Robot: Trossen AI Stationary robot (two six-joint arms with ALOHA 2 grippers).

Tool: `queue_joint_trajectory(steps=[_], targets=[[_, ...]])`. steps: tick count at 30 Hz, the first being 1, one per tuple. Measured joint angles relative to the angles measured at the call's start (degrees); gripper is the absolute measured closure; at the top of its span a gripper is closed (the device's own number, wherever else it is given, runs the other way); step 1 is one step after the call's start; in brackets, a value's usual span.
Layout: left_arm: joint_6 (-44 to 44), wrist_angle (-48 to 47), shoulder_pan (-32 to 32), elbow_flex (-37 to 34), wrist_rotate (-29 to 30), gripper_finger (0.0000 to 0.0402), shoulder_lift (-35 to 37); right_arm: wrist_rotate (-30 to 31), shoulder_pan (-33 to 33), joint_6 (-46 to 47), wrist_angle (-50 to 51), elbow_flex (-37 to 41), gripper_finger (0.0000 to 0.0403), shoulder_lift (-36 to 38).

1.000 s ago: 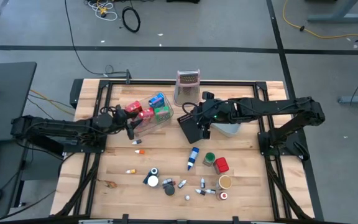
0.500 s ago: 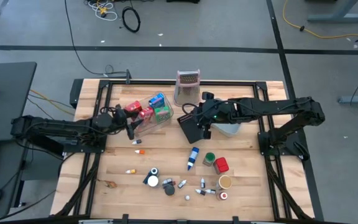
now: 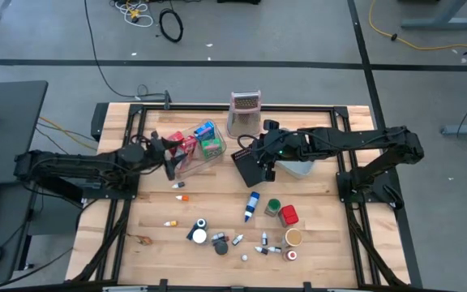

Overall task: Pick & Place Kitchen Items
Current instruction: Put the red cereal box into the transparent bin

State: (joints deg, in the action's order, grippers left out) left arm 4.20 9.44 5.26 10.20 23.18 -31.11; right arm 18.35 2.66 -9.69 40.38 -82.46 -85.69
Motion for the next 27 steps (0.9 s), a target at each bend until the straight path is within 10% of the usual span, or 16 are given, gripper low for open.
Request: queue_joint_trajectory(steps=[10,18,27], targets=[[-7.5,5.2,0.1,1.8,-1.5,0.019,0.0,0.0,0.0,-0.9,-1.8,0.0,0.0243,0.0],[-5.0,-10.8,2.5,14.2,1.2,0.038,-3.4,0.0,0.0,-3.8,-4.0,0.0,0.0243,0.0],[3.3,-20.9,5.1,19.9,4.2,0.0396,-18.8,0.0,0.0,-5.2,-6.0,0.0,0.0243,-1.3]])
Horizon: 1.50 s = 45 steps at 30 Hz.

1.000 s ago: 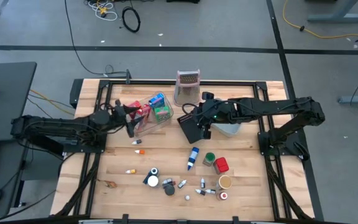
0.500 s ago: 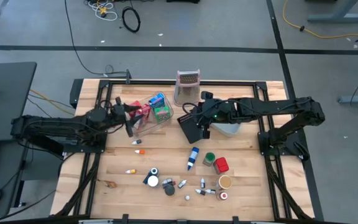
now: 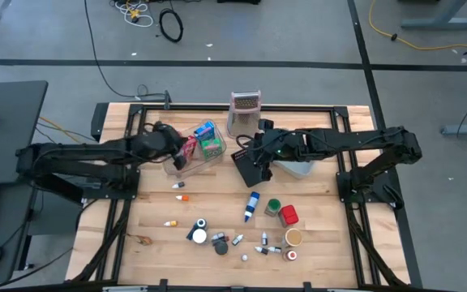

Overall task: Pick & Place Kitchen Items
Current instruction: Put the red cereal box into the transparent bin

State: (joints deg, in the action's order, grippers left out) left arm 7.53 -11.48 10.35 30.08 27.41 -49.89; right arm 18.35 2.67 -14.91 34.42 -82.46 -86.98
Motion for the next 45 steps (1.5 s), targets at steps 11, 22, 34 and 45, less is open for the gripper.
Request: queue_joint_trajectory(steps=[11,22,34,45], targets=[[3.3,-5.4,0.0,5.2,2.5,0.0397,-8.4,0.0,0.0,-2.1,-0.1,0.0,0.0243,-1.0],[10.0,-23.5,0.0,11.3,1.8,0.0398,-8.2,0.0,0.0,-2.3,-0.1,0.0,0.0243,-1.0],[5.1,-14.5,-0.5,11.3,1.8,0.0398,-9.0,0.0,0.0,-2.3,-0.1,0.0,0.0243,-1.0],[4.5,-12.7,0.6,11.5,3.3,0.0398,-17.7,0.0,0.0,-2.1,-0.2,0.0,0.0243,-1.0]])
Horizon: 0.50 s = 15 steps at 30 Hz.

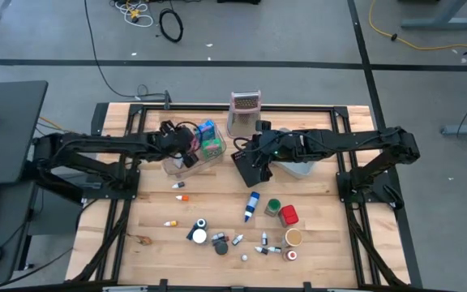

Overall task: Pick & Place Kitchen Items
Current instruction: Put the red cereal box into the transparent bin

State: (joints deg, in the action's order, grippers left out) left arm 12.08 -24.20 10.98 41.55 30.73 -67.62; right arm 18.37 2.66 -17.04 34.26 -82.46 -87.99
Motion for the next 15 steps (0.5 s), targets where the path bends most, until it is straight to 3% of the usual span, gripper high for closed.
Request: queue_joint_trajectory(steps=[15], targets=[[13.6,-16.6,-6.3,-0.2,-1.7,0.0398,9.3,-1.4,0.0,0.0,0.0,0.0,0.0243,0.0]])
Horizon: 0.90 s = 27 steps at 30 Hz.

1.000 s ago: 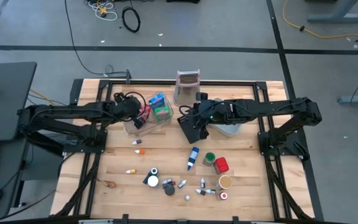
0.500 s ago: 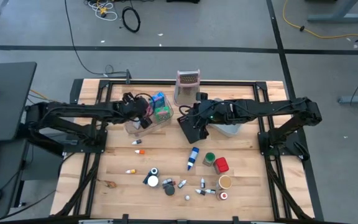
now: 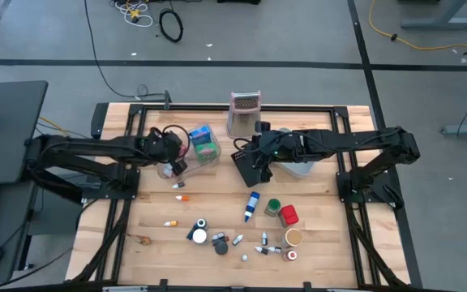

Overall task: Pick & Place Kitchen Items
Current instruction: Put the red cereal box into the transparent bin, then put the green seasoning bottle into the gray bin

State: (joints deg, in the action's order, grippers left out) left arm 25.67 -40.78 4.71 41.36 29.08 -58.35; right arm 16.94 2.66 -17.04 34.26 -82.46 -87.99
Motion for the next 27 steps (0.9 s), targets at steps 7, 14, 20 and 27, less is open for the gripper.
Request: queue_joint_trajectory(steps=[7,14,20,27], targets=[[4.0,-2.3,-5.5,0.0,2.0,0.0398,1.8,0.0,0.0,0.0,0.0,0.0,0.0243,0.0],[8.9,-5.5,-9.8,0.0,3.1,0.0398,2.9,0.0,0.0,0.0,0.0,0.0,0.0243,0.0],[15.7,-9.9,-13.1,0.0,5.3,0.0399,3.0,0.0,0.0,0.0,-0.1,0.0,0.0243,0.0],[12.5,-3.9,-16.2,0.0,8.2,0.0394,3.4,0.0,0.0,0.0,-0.3,0.0,0.0243,0.0]])
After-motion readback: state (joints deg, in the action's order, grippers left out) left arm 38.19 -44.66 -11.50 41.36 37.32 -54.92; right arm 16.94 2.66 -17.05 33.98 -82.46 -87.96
